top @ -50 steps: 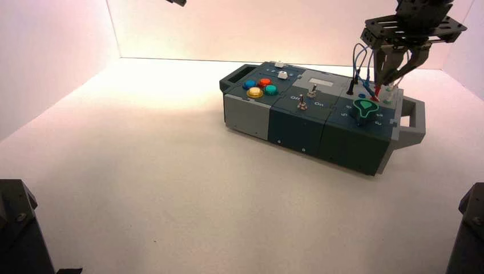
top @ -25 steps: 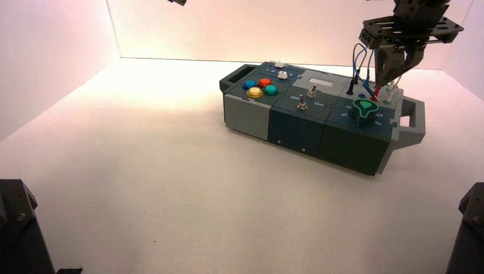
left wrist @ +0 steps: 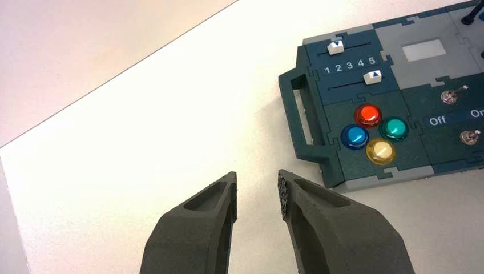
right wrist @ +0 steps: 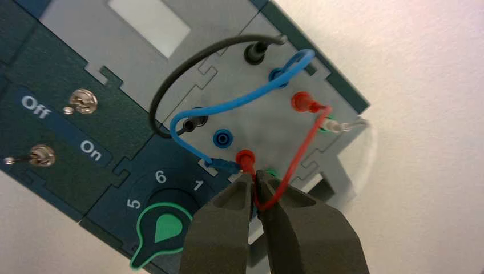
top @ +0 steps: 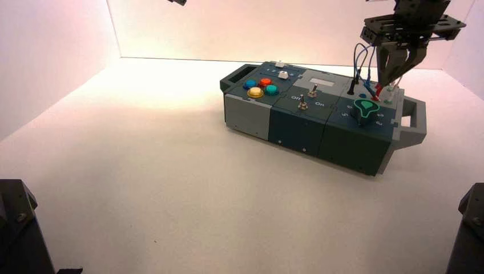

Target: Pull the red wire.

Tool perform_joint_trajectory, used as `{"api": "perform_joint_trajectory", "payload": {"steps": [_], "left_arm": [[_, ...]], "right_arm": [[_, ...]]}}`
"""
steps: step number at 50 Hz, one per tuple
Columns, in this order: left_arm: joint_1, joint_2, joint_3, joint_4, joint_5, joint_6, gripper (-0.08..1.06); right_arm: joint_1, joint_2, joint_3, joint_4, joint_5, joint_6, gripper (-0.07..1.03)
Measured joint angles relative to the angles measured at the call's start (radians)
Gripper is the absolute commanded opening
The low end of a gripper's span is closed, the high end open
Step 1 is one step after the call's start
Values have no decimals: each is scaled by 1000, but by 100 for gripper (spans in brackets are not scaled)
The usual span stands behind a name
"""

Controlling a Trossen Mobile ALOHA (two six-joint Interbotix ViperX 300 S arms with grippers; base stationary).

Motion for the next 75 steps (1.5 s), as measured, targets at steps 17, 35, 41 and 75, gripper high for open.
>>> {"api": "perform_joint_trajectory", "payload": {"steps": [17,35,41,75], "left_arm": [[-2,0,0,2,0,0,41],[-2,0,0,2,0,0,41],[-2,0,0,2,0,0,41],[-2,0,0,2,0,0,41]], "right_arm": [[-5,-133,0,-6,-9,0,-2],[-5,-146,8,-9,-23,0,-2],[-3,-158,12,-11,-31,0,-2],[-3,-196,26,-12,-55,-2,29]]}}
